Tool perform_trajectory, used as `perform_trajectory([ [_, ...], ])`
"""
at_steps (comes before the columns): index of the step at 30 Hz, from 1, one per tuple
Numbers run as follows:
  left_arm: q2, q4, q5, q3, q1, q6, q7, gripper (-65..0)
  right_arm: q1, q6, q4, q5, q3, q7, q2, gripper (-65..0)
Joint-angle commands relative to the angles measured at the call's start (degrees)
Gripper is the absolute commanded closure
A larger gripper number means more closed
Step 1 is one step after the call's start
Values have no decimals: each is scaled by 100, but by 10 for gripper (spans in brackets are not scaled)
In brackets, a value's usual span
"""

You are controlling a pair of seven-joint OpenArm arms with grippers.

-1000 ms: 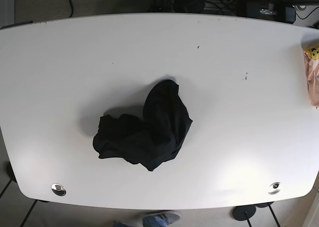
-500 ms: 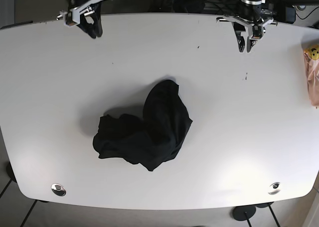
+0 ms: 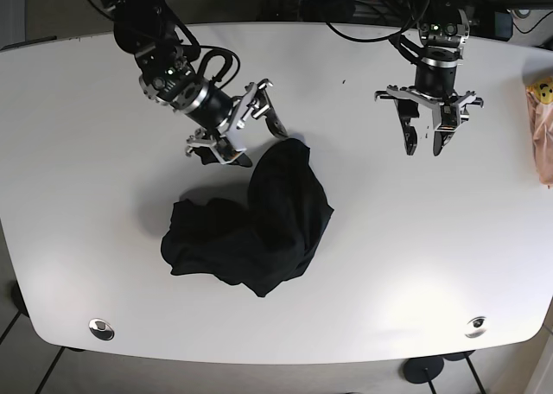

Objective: Fold the T-shirt properly
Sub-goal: 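Reach the right gripper down to the black shirt's top fold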

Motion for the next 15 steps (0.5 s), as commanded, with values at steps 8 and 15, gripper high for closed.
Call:
perform_trajectory([
  [8,-37,89,-43,-443,-108,23,94,-268,1391,18,-1647,74,-1521,270,-133,-466],
  [15,-169,80,-43,-479,-73,23,94,-268,1708,-26,-2649,65,-1644,1079,-203,-466],
])
